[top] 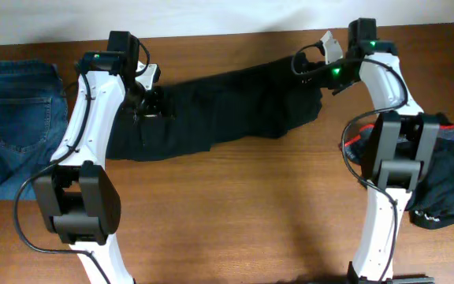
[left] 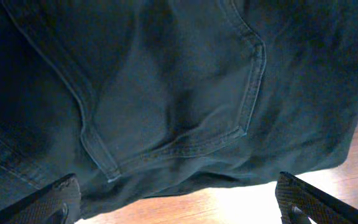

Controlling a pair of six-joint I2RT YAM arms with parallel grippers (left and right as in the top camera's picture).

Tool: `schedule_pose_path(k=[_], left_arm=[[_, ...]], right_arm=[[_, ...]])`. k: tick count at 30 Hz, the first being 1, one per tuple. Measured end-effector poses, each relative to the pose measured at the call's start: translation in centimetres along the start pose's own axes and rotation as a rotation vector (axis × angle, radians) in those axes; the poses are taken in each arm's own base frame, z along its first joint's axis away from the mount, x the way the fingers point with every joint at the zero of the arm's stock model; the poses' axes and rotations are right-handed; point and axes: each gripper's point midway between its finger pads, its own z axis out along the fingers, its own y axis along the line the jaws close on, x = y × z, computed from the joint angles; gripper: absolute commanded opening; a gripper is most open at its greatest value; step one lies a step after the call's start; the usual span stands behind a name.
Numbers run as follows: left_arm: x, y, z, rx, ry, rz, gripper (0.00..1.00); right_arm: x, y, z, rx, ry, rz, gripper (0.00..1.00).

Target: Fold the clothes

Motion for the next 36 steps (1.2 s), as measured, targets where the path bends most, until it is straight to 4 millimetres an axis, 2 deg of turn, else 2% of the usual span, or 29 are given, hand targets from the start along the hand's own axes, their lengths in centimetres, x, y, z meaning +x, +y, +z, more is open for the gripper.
schedule_pose_path(k=[2,4,5,7,11,14,21,24,27,31,33,36], left_arm=[[0.0,0.1,0.0,-0.003,-0.001,0.000,1.00],[0.0,0.2,0.0,-0.010,-0.001,0.000,1.00],[0.0,0.3,0.0,-0.015,-0.002,0.000,1.00],[0.0,0.4,0.0,-0.021,-0.002,0.000,1.00],[-0.2,0.5,0.0,-0.028,-0.007,0.001,1.00],[-0.4,0.5,0.0,-0.029,-0.018,0.003,1.00],[-0.9,0.5,0.0,-0.029,-0.038,0.007,1.00],[-1.2,0.5,0.0,-0.029,-0.050,0.009,1.00],[-1.3,0.5,0.0,-0.029,-0.053,0.009,1.00],[-1.4,0.6,-0.1,-0.029,-0.058,0.007,1.00],[-1.7,1.1,-0.4,-0.031,-0.067,-0.003,1.00],[-3.3,2.4,-2.4,-0.039,-0.132,-0.028,1.00]], right_arm=[[0.3,-0.4,0.8,-0.001,0.006,0.003,0.61],[0.5,-0.7,1.4,-0.008,0.009,0.006,0.20],[0.6,-0.7,1.6,-0.015,0.011,0.007,0.12],[0.6,-0.7,1.7,-0.019,0.010,0.010,0.04],[0.8,-0.8,1.5,-0.034,0.015,0.034,0.04],[1.7,-1.4,0.7,-0.058,0.038,0.081,0.04],[4.0,-6.6,-4.7,-0.037,0.068,0.259,0.04],[4.4,-7.9,-7.5,-0.014,0.071,0.280,0.04],[3.5,-6.9,-9.2,-0.007,0.070,0.253,0.04],[2.0,-3.9,-10.8,-0.010,0.076,0.202,0.04],[0.9,-1.8,-11.6,-0.014,0.071,0.163,0.04],[-0.7,2.5,-12.3,-0.025,0.065,0.074,0.04]])
